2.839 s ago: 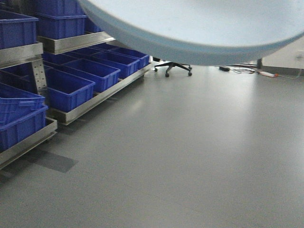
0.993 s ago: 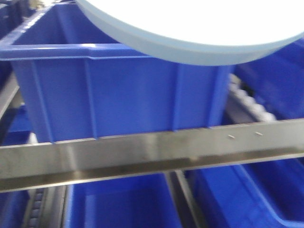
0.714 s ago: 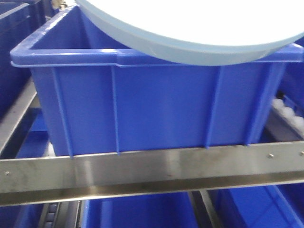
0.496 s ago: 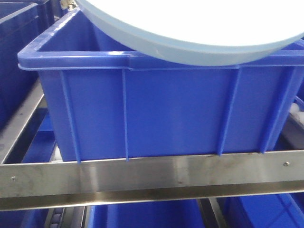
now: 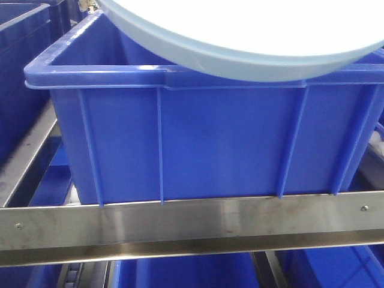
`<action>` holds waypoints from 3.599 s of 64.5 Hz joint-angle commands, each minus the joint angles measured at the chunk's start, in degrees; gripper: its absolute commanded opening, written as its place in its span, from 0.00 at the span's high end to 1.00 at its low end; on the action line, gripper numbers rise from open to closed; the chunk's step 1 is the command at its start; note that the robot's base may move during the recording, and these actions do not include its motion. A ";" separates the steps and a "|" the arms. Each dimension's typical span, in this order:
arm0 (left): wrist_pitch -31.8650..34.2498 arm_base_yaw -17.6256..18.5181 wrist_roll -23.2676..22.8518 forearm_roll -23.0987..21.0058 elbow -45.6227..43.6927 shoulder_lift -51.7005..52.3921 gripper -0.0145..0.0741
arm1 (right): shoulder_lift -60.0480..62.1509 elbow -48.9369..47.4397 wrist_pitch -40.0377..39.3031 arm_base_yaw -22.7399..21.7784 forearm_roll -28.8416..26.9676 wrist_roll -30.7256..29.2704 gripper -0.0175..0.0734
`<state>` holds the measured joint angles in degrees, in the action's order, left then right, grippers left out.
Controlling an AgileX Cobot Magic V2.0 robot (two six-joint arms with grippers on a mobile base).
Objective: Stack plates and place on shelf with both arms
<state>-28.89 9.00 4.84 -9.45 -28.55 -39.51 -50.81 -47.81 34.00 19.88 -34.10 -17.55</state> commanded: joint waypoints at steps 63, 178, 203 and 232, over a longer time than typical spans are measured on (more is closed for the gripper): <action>4.07 -0.13 -0.33 -0.82 -1.58 -0.03 0.74 | -8.06 -15.30 -1.83 -0.43 -2.53 2.58 0.75; 3.97 -0.13 -0.33 -0.82 -1.58 -0.03 0.74 | -32.70 -39.54 6.93 -6.92 8.33 -0.31 0.64; 3.97 -0.13 -0.33 -0.82 -1.58 -0.03 0.74 | -5.85 -8.26 -11.23 -6.92 9.16 -1.47 0.75; 3.97 -0.13 -0.33 -0.82 -1.58 -0.03 0.74 | 20.79 22.85 -27.02 -6.92 9.16 -1.63 0.75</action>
<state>-28.87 9.00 4.84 -9.45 -28.55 -39.51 -32.50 -25.71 13.52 13.25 -24.51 -18.45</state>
